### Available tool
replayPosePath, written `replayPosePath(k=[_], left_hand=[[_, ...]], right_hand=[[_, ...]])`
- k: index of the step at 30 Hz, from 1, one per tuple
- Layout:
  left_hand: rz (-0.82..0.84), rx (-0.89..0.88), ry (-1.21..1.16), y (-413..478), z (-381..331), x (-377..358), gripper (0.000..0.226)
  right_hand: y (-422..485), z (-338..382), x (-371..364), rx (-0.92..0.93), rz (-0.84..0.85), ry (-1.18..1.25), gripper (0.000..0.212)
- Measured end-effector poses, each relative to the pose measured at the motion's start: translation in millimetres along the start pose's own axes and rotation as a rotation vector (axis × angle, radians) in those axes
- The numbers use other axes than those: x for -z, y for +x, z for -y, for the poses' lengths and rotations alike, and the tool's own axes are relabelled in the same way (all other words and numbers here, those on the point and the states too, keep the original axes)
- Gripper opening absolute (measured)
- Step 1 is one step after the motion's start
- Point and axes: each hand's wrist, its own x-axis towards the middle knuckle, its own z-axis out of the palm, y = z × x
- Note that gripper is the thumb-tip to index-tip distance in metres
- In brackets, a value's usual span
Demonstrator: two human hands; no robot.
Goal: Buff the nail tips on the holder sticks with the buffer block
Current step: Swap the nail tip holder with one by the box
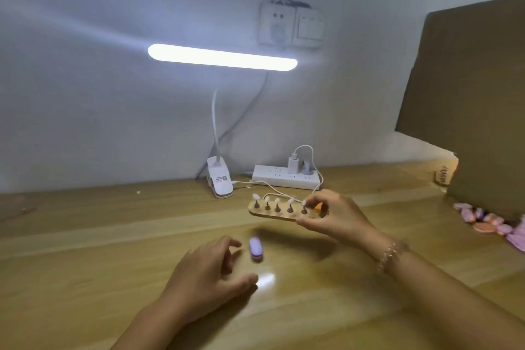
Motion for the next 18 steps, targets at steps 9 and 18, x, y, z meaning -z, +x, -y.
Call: replayPosePath(k=[9,18], left_hand=[[-0.111,-0.009,-0.024,35,-41,-33,0.039],[-0.076,-0.07,0.011,104,-139,-107,0.046]], right_hand=[[-36,-144,78,-0.599,-0.36,0.144,0.036],[-3,-193,70,-0.748,-0.444,-0.148,0.041]])
